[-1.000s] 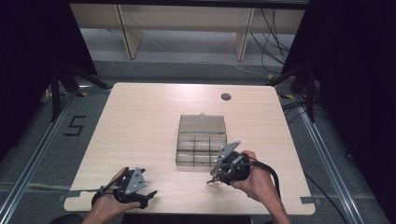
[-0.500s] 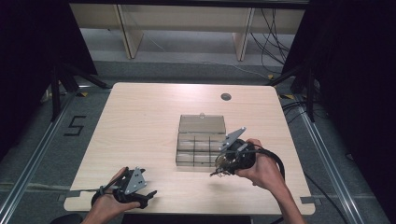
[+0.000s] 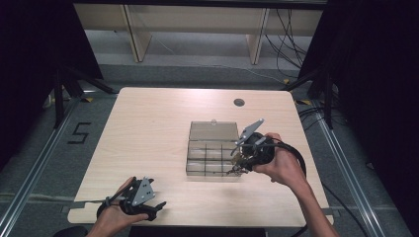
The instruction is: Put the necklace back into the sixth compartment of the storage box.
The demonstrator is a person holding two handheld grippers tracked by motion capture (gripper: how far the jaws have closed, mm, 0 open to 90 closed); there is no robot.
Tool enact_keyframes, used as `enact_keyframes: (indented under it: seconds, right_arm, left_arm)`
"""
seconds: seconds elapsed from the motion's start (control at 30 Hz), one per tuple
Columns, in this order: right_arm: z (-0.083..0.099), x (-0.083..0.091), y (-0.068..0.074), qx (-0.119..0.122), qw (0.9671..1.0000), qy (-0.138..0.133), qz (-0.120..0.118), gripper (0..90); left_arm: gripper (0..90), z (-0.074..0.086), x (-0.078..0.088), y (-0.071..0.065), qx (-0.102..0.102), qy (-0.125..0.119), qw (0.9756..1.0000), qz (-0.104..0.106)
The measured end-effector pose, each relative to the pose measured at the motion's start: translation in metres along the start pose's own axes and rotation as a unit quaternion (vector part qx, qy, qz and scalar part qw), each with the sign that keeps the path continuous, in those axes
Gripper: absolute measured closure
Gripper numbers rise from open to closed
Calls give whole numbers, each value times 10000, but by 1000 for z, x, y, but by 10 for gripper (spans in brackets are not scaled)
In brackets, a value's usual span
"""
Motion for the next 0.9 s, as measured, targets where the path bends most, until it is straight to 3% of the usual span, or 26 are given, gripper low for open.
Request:
enact_keyframes:
  seconds: [0.4, 0.5, 0.9]
  right_arm:
    - [-12, -9, -17, 75, 9998, 175, 15, 622]
    - [-15, -12, -20, -12, 9998, 216, 43, 622]
    - [-29, -38, -27, -22, 9988, 467, -109, 622]
  left_arm:
    - [170, 1, 1, 2, -64, 87, 9999, -74]
    - [170, 0, 0, 0, -15, 8, 10000, 24]
    - [170, 1, 0, 1, -68, 42, 10000, -33]
Point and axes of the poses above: each handheld gripper's, and its own axes: x roughly backward along the jaws, z roughly out of its underside, y roughly to its left, the point moved 8 cm from there along -x, roughly forward along the jaws, and after that the axes turned 15 degrees about y, right-handed, at the moved point
